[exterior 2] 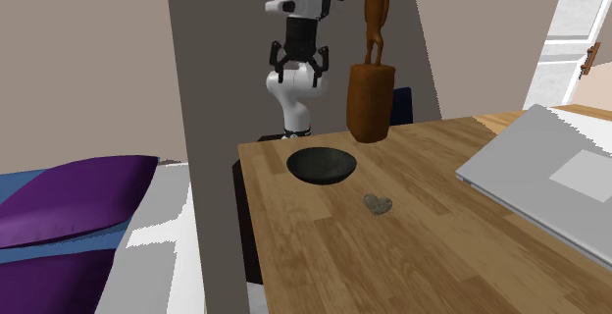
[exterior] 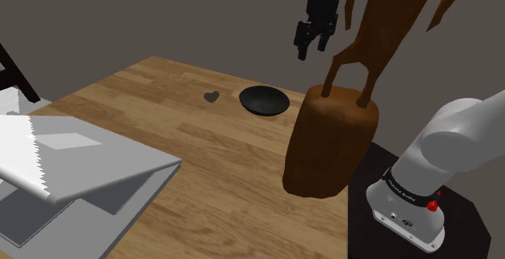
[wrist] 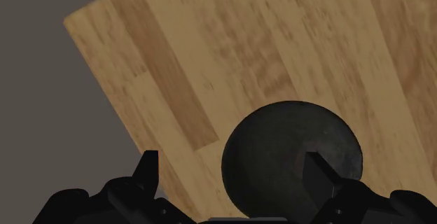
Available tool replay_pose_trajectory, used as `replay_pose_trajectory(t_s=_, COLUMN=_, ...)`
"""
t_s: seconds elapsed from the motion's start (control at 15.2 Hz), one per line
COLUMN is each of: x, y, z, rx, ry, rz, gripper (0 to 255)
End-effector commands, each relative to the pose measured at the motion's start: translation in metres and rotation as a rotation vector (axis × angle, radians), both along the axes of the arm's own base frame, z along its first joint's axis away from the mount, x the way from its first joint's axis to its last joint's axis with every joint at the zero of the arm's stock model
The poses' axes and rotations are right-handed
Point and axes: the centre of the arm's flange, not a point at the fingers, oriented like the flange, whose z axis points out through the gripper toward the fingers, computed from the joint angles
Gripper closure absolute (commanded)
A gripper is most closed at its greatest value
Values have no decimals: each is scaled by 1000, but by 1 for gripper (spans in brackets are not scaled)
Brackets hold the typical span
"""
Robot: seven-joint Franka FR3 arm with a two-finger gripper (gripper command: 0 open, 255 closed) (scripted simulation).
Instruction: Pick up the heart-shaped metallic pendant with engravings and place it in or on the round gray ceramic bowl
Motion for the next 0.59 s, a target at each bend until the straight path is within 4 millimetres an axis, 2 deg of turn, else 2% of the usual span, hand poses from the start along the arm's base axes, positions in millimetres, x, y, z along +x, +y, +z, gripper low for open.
replay_pose_trajectory(t_s=0.0, x=18, y=20, z=-12, rx=-16, ry=7, rz=-1, gripper=0)
replay_pose_trajectory(t_s=0.53, x=91, y=102, z=-51, rx=-85, ry=34, rz=-4, gripper=0)
